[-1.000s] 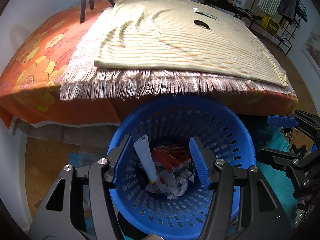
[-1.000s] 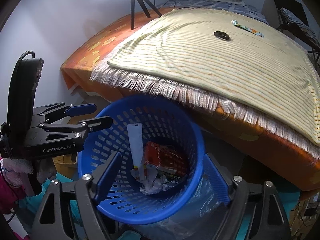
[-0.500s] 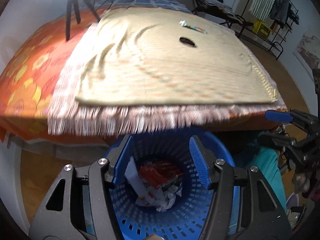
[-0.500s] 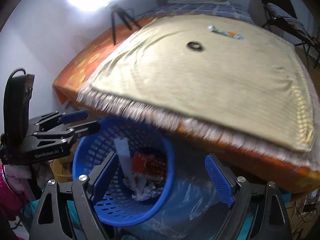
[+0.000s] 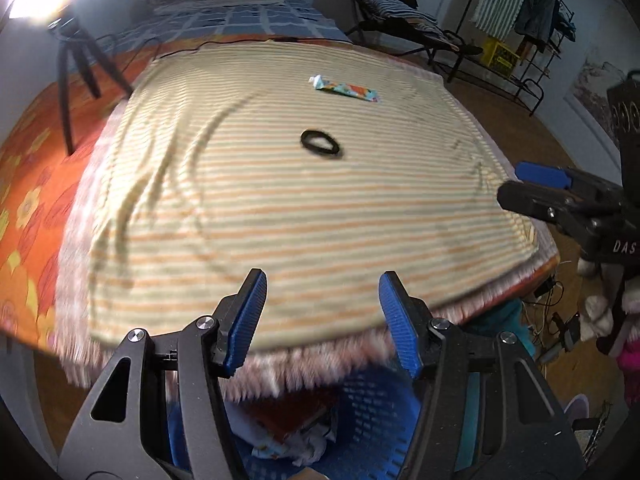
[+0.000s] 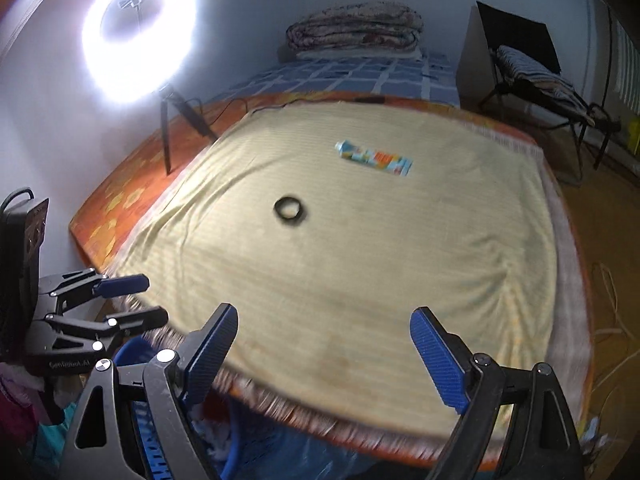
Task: Collect trash
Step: 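Grasp the black hair tie with the left tool while the right tool grasps the blue tube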
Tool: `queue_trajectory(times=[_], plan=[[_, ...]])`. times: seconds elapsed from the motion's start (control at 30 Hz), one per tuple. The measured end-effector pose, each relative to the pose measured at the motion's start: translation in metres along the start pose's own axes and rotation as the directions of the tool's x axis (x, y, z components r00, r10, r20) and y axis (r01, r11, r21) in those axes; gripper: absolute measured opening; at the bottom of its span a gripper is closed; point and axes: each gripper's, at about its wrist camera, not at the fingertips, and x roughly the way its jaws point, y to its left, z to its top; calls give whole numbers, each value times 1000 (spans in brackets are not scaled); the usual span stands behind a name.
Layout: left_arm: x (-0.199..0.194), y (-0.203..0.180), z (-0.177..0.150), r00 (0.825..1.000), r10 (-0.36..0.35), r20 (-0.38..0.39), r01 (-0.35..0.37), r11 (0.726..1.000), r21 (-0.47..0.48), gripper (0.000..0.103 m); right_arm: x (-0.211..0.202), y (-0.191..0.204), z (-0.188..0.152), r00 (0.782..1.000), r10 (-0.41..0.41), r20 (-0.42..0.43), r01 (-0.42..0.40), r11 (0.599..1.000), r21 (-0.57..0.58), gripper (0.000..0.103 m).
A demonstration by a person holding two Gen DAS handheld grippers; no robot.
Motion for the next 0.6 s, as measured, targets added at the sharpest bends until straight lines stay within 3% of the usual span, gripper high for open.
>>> queue_trajectory(times=[0.6], plan=[[78, -7, 78, 999, -14, -40, 15, 1000, 13, 60, 93, -44, 108, 997, -8, -76, -5, 985, -170, 90]])
